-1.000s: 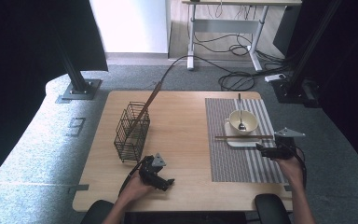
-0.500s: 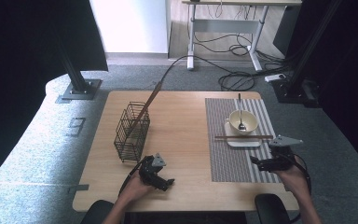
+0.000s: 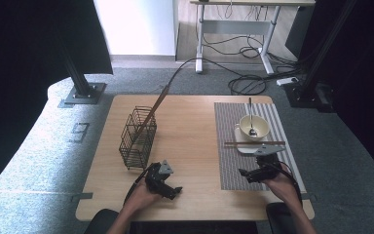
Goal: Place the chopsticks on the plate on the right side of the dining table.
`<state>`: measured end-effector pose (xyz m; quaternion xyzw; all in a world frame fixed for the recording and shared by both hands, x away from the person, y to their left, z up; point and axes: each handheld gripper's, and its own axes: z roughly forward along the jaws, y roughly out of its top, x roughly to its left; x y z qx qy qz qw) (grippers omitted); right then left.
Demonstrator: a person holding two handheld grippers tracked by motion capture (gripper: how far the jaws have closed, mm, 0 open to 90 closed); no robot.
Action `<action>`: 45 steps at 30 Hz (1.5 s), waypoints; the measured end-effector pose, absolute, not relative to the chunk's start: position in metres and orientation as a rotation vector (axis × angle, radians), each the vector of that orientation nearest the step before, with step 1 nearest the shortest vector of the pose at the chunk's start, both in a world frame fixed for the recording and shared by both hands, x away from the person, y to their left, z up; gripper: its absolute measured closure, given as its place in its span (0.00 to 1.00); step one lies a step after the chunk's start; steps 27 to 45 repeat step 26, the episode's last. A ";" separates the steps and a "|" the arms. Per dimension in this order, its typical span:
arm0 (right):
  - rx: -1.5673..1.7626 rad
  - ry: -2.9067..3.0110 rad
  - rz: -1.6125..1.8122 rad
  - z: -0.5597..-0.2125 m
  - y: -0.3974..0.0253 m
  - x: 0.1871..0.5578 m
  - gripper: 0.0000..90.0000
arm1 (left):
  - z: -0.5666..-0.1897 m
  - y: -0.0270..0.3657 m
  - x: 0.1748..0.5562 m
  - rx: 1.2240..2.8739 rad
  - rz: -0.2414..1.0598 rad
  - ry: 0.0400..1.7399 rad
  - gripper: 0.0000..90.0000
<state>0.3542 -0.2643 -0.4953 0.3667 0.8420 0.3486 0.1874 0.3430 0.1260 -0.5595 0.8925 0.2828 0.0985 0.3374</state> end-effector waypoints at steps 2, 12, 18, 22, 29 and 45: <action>1.031 2.378 0.959 -0.505 -0.259 0.360 0.00 | -0.559 0.126 0.343 2.326 0.257 0.737 0.00; 1.085 2.395 0.917 -0.547 -0.252 0.379 0.00 | -0.559 0.126 0.343 2.325 0.257 0.738 0.00; 1.128 2.346 0.964 -0.561 -0.256 0.382 0.00 | -0.559 0.126 0.343 2.326 0.257 0.738 0.00; 1.162 2.349 0.978 -0.563 -0.258 0.383 0.00 | -0.559 0.126 0.343 2.326 0.257 0.738 0.00; 1.164 2.348 0.979 -0.563 -0.258 0.383 0.00 | -0.560 0.126 0.343 2.325 0.256 0.738 0.00; 1.164 2.348 0.979 -0.563 -0.258 0.383 0.00 | -0.560 0.126 0.343 2.325 0.256 0.738 0.00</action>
